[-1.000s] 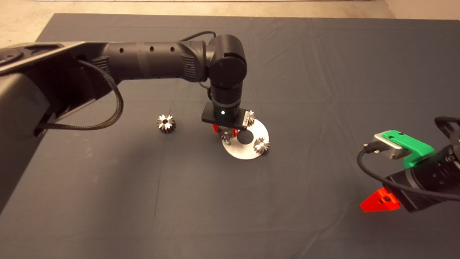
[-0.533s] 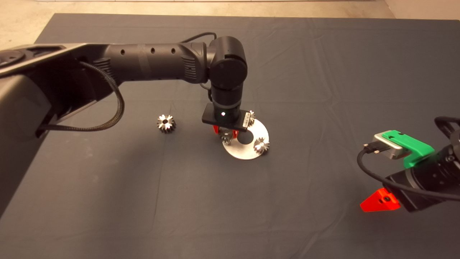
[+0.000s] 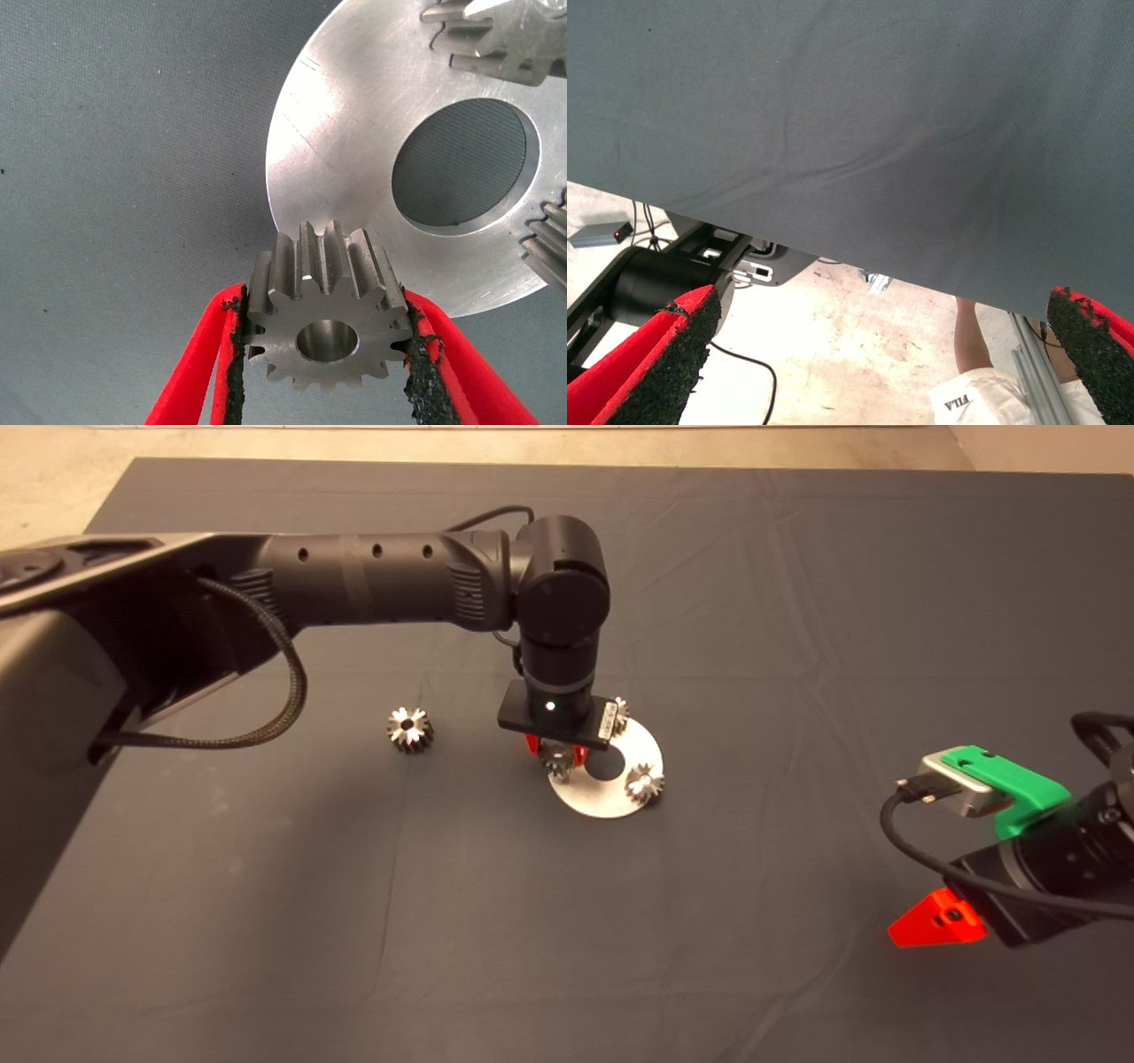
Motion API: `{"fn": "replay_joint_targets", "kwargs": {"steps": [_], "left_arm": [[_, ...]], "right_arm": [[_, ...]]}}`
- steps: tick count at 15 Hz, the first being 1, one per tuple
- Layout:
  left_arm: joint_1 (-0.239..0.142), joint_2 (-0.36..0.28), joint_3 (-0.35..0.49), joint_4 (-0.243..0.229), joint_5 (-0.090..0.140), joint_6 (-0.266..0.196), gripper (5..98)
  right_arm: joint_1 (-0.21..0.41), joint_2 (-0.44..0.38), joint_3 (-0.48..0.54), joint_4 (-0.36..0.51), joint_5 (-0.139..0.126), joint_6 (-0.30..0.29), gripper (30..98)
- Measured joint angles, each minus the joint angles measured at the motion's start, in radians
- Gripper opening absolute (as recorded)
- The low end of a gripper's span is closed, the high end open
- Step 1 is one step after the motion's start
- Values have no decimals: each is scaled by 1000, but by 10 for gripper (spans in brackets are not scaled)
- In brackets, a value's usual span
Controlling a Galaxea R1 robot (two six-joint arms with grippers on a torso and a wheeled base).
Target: Remove an incorrectly installed larger gear and replace it with the correct smaller gear
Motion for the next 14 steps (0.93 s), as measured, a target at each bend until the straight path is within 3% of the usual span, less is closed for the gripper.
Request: {"fn": "replay_joint_targets", "kwargs": {"steps": [14], "left_arm": [[6,1,11,0,-3,0,375]], "right_arm": [[0,-1,0,0,0,0,977]]}}
